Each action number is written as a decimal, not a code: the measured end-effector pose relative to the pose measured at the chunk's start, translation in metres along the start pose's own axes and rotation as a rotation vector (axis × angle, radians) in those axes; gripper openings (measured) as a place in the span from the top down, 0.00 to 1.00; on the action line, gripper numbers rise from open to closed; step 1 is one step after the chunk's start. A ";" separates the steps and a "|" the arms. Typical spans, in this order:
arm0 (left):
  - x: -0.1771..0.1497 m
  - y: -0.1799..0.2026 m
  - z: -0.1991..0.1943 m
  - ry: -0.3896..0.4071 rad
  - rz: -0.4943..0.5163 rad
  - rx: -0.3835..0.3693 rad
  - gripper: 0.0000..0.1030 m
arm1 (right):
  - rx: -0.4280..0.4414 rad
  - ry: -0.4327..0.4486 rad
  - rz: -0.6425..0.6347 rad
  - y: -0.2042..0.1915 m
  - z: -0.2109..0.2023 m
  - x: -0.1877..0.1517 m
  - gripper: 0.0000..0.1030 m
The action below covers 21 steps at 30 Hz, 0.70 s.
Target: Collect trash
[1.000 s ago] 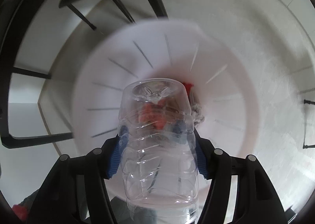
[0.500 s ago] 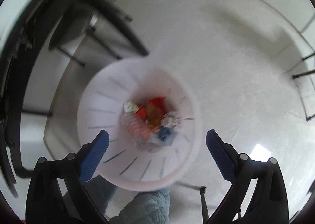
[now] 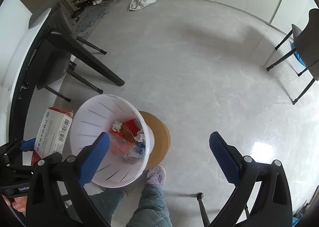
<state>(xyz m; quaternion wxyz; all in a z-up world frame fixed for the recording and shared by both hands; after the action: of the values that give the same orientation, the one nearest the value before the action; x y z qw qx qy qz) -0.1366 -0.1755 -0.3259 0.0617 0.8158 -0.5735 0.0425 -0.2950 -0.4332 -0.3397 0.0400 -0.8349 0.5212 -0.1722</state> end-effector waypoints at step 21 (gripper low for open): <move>-0.003 -0.006 -0.094 0.147 -0.015 -0.016 0.12 | 0.051 0.074 -0.104 -0.055 -0.052 0.018 0.04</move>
<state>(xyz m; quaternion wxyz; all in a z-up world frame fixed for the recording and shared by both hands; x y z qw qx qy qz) -0.1316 -0.1562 -0.2338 0.1105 0.8141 -0.5618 0.0969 -0.2575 -0.4181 -0.2726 0.0326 -0.8527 0.4737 -0.2181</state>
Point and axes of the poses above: each gripper's, at about its wrist camera, not at the fingertips, and z roughly the way its jaws point, y to its right, x to its top, the point moved 2 cm from there along z, roughly the way its jaws point, and after that the axes turned 15 degrees about z, right-handed, at the moved point
